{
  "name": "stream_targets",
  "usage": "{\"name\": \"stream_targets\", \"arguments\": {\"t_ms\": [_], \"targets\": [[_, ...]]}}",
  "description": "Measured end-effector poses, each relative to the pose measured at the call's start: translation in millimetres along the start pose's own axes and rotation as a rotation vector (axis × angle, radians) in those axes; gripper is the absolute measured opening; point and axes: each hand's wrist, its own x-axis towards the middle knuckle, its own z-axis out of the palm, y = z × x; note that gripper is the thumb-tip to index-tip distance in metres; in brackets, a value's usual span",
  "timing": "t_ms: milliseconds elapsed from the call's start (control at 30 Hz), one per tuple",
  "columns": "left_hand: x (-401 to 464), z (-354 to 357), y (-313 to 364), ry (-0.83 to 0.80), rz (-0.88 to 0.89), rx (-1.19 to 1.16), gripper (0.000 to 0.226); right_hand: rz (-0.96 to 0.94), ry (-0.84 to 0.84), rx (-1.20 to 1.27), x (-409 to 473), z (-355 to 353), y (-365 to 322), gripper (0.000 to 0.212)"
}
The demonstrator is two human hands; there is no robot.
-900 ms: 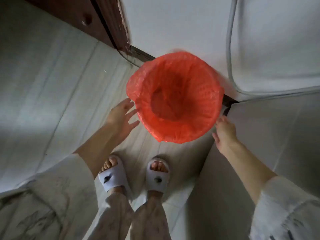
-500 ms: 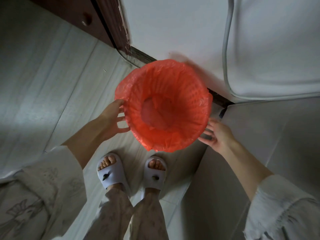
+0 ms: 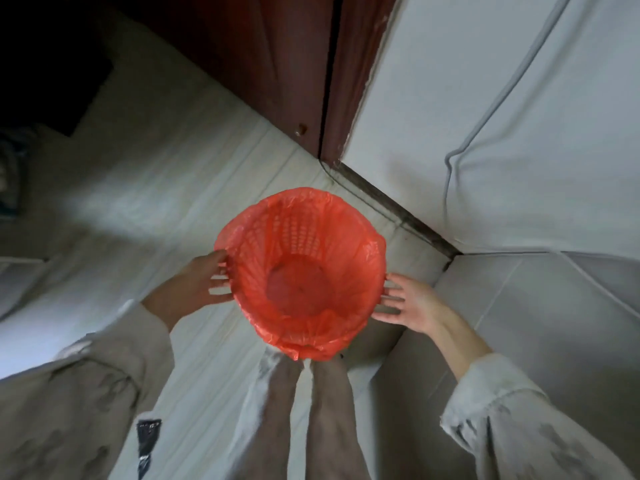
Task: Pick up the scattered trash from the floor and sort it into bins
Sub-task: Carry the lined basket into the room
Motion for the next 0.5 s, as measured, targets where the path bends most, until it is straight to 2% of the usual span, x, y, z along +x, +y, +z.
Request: {"name": "stream_targets", "arguments": {"t_ms": [100,233,400,500], "targets": [[-67,-40,4,0.062,0.072,-0.047,0.021,-0.052,-0.060,-0.058,-59,30,-6,0.020],[-139,-95,-12,0.131,0.205,-0.175,0.015,-0.201,-0.177,-0.251,-120,70,-18,0.006],[-214,-152,-47,0.229,0.360,-0.341,0.008,-0.450,-0.277,-0.527,-183,134,-42,0.010],[-267,-193,-82,0.353,0.396,-0.493,0.017,-0.535,-0.396,-0.658,-238,188,-38,0.010]]}}
